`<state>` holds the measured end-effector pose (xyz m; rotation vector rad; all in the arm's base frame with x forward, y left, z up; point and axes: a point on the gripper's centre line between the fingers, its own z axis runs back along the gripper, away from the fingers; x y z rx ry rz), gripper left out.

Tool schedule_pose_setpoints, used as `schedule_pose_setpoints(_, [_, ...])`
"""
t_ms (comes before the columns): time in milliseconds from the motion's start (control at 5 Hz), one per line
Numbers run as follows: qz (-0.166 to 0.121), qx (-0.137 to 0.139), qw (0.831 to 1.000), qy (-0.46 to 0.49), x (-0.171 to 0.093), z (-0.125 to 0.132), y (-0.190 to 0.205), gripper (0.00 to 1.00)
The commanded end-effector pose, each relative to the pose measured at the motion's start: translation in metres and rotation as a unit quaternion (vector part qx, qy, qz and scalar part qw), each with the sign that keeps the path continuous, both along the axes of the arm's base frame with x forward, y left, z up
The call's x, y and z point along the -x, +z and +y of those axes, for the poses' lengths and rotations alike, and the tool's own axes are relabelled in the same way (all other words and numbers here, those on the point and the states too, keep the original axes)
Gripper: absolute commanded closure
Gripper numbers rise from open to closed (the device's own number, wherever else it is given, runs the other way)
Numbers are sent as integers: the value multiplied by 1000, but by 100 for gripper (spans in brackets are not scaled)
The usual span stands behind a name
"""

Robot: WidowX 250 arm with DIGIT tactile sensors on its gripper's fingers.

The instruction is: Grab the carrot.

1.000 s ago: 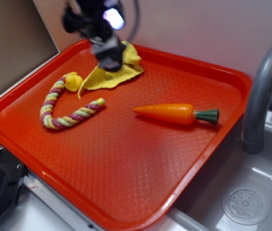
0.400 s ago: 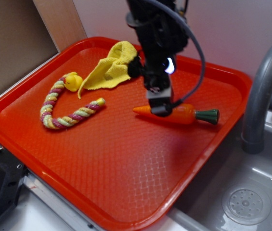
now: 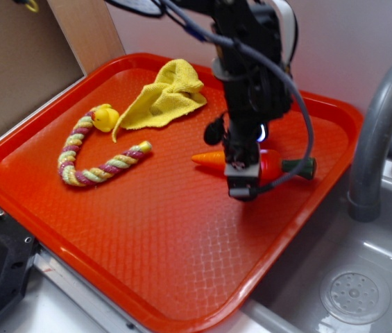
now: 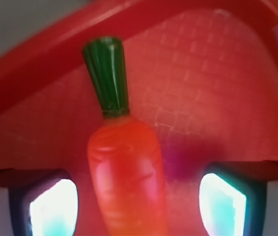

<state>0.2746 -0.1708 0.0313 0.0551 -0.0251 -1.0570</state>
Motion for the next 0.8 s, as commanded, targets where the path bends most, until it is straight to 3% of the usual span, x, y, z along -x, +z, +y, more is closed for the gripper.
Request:
schedule_pose_setpoints(0, [-24,-11,1000,-10,-15,-11,-1,100])
schedule_pose_setpoints(400, [-44,-7,999,-3,-23,-3,11,100])
schedule_pose_setpoints(600, [-58,-26,997,36,-25,11,28,100])
